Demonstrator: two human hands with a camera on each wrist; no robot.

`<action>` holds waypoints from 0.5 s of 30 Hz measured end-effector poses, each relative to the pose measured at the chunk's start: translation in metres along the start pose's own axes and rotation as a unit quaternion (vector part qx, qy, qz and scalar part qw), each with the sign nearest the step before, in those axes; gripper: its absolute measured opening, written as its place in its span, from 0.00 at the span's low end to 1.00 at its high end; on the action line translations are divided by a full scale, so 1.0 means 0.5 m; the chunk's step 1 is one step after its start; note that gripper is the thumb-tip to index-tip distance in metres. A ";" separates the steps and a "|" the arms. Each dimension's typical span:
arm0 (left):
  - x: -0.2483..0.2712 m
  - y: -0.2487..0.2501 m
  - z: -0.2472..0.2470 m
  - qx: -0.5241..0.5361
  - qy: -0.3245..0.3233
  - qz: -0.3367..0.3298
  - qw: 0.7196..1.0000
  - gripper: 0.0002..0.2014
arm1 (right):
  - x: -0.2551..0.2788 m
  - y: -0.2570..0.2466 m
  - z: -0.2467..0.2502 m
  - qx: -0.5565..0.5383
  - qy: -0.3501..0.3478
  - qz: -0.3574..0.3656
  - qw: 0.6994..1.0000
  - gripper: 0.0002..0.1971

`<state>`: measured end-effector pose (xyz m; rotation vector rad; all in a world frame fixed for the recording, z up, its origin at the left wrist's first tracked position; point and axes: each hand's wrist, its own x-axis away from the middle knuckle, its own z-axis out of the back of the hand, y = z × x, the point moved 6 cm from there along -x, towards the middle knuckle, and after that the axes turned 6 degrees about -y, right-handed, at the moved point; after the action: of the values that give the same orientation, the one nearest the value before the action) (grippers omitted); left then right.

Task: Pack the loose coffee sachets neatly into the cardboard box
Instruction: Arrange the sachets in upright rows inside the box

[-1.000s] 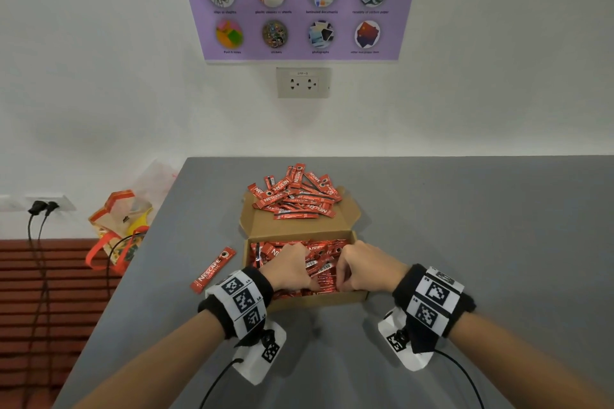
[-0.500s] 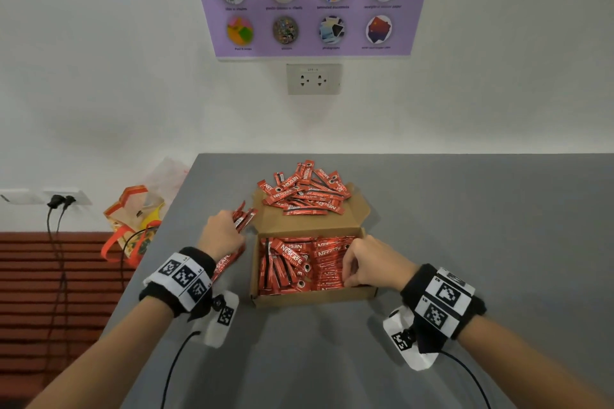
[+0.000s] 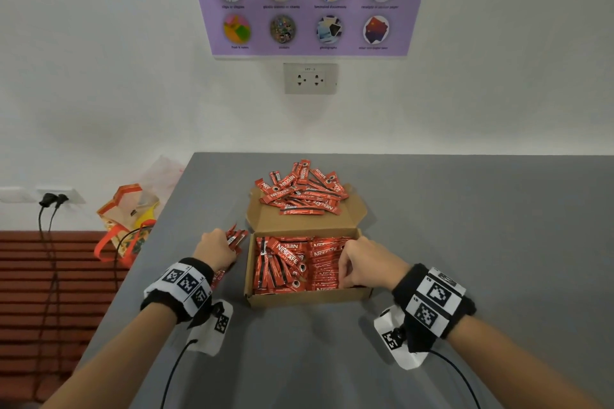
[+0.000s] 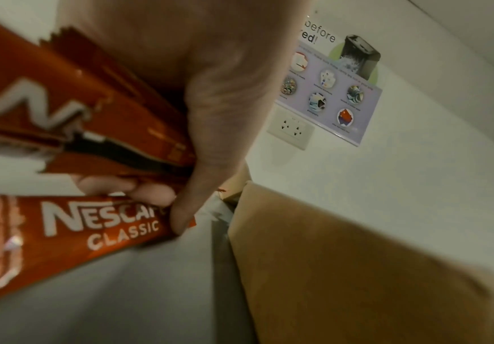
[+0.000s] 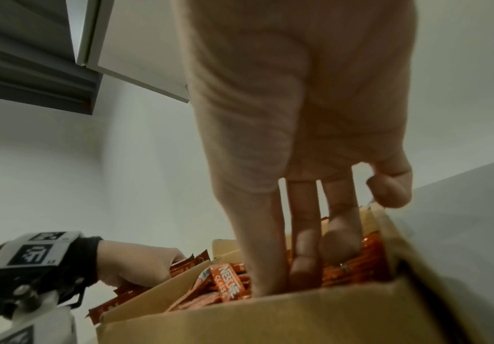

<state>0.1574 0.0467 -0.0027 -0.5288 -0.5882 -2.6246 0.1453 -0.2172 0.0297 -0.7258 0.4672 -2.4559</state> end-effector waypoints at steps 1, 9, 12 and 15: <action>0.001 -0.002 0.003 0.004 0.000 0.003 1.000 0.07 | 0.001 0.000 -0.003 0.003 0.003 0.001 1.000 0.02; 0.078 0.071 0.129 0.101 0.109 -0.097 0.984 0.06 | 0.009 0.000 0.017 -0.056 0.119 -0.016 0.991 0.05; 0.142 0.146 0.147 0.177 0.107 -0.179 0.962 0.10 | 0.003 -0.014 0.029 -0.092 0.177 -0.018 0.980 0.06; 0.168 0.184 0.111 0.260 0.053 -0.208 0.941 0.11 | -0.001 -0.030 0.028 -0.179 0.192 0.013 0.965 0.11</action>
<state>0.1430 -0.0287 0.1100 -0.1003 -1.4324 -2.6754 0.1478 -0.2072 0.0475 -0.3663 1.0818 -2.5192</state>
